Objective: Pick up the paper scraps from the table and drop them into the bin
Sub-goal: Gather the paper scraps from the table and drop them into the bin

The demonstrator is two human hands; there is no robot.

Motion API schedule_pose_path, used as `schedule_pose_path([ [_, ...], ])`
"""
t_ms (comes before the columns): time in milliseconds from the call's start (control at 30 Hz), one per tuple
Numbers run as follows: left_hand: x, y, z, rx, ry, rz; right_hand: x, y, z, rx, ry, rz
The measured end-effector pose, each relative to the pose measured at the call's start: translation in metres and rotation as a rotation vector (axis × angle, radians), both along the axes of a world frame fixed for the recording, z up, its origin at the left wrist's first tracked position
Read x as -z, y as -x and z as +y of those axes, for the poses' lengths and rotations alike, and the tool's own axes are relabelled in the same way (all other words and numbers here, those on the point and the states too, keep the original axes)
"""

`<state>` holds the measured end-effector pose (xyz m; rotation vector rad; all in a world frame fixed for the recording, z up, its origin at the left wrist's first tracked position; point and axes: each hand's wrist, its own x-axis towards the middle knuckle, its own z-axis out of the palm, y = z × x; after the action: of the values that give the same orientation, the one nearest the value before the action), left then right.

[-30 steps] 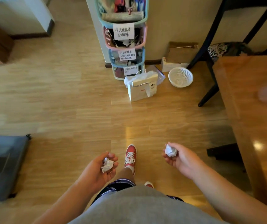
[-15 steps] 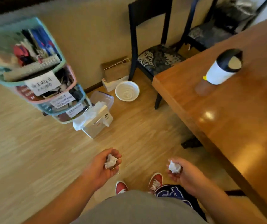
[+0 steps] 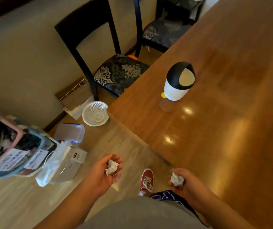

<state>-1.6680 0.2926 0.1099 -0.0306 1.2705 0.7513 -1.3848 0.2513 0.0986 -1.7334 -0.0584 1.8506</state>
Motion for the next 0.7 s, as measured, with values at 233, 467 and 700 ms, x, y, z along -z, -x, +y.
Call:
schedule_pose_path([
  [233, -0.009, -0.003, 0.058, -0.038, 0.027, 0.039, -0.020, 0.002, 0.112, -0.076, -0.105, 0.043],
  [467, -0.007, -0.008, 0.150, 0.115, 0.017, 0.018, -0.026, -0.019, 0.186, 0.091, -0.179, -0.178],
  [700, -0.015, -0.029, 0.256, 0.405, -0.043, -0.039, -0.111, -0.084, 0.259, 0.576, -0.673, -1.006],
])
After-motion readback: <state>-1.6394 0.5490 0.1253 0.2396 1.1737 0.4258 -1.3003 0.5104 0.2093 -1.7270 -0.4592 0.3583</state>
